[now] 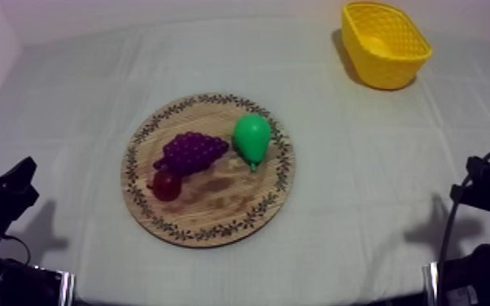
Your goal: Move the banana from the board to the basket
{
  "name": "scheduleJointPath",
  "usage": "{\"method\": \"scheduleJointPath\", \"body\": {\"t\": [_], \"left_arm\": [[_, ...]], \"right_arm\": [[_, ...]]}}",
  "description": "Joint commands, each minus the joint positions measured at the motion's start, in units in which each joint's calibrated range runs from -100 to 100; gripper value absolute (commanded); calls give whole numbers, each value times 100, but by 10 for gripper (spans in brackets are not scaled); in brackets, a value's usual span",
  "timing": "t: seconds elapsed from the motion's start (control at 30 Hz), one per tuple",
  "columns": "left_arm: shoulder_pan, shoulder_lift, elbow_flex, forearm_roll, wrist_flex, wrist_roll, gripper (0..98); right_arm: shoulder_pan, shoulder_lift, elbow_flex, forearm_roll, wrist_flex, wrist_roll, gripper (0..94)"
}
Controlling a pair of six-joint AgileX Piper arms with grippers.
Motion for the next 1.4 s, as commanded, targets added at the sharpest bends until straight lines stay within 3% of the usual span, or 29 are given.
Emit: {"method": "scheduleJointPath", "body": {"t": [0.0,0.1,0.4,1.37], "left_arm": [[6,0,-3,4,0,3,1],[8,0,-3,4,0,1,1],[8,0,-3,4,0,1,1],[8,0,-3,4,0,1,1]], "right_arm": [[18,-356,21,11,-13,-128,4],[96,-434,58,28,-57,-104,4],[125,-478,96,29,-250,531,4],[126,-480,97,29,-258,528,4]]}}
